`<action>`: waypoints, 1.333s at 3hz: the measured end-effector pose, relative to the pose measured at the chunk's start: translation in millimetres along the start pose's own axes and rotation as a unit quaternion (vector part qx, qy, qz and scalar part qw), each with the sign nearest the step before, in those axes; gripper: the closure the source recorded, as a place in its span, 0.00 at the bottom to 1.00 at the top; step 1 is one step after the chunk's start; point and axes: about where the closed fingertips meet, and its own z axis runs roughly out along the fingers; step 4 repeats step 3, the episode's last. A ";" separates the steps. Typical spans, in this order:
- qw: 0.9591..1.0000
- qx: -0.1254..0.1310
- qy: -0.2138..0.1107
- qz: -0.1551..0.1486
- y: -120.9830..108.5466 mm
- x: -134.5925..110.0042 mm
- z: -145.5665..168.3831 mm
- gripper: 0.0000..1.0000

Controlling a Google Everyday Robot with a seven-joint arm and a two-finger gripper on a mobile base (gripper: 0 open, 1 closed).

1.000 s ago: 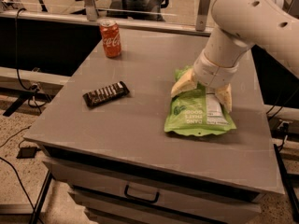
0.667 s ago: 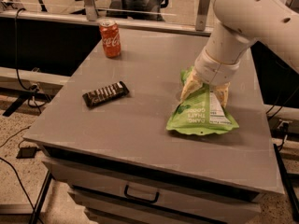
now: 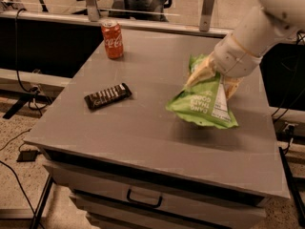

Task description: Pick green rice chip bag

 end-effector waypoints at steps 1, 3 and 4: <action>0.992 0.129 -0.012 0.009 -28.8 -0.7 -52.8 1.00; 0.980 0.197 -0.021 0.006 -47.1 -3.1 -82.8 1.00; 0.980 0.197 -0.021 0.006 -47.1 -3.1 -82.8 1.00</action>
Offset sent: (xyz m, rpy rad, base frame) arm -0.0029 -0.0025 0.1364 0.5262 -0.1210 -0.0075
